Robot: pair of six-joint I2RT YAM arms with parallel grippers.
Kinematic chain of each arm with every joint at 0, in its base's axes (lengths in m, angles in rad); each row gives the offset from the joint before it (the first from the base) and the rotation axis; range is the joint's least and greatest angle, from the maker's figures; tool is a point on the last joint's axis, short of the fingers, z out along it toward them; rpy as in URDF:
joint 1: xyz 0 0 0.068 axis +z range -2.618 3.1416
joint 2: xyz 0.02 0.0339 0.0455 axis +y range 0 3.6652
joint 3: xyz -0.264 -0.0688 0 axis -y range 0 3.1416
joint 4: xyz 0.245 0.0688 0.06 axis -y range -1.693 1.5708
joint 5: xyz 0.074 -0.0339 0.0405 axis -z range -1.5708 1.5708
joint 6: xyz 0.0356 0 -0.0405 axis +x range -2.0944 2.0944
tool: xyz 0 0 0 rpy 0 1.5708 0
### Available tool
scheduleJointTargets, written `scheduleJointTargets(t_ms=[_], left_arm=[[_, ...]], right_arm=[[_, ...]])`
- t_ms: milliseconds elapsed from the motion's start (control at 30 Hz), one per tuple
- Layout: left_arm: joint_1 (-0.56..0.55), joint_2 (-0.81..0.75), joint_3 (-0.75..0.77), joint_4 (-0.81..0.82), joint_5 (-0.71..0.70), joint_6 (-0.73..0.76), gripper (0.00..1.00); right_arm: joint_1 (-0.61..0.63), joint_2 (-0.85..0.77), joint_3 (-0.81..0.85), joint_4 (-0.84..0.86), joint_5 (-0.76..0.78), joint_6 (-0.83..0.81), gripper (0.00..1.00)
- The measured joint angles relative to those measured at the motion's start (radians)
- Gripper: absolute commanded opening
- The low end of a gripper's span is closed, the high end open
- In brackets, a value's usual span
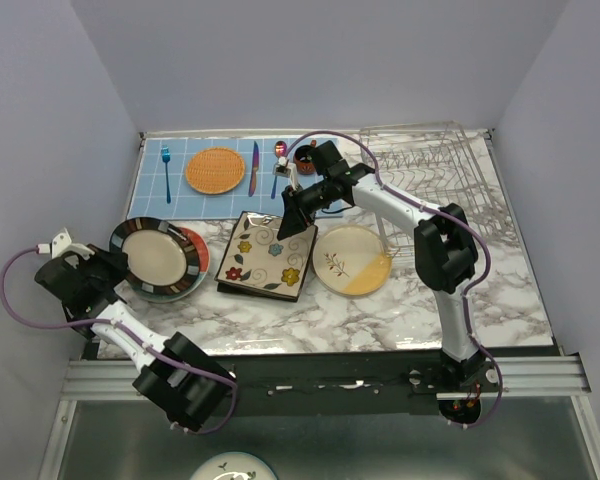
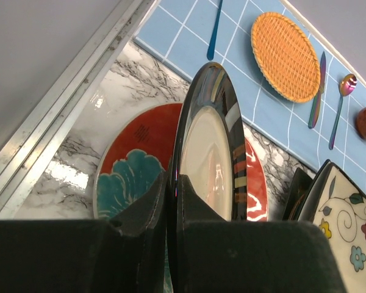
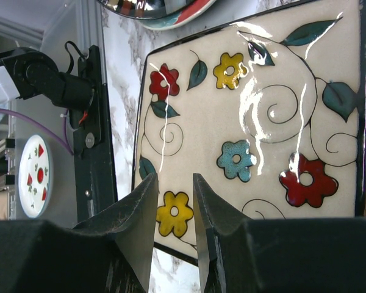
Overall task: Unload the plates from the dish rack
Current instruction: Place the plate at the center of the board.
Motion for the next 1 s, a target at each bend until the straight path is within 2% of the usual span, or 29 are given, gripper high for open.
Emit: scheduleJointTargets(t_ms=[1000], left_arm=[[0.026,0.122,-0.04,0.136,0.083,-0.012,0.0]], right_arm=[[0.0,0.0,0.0,0.021,-0.001,0.026,0.37]])
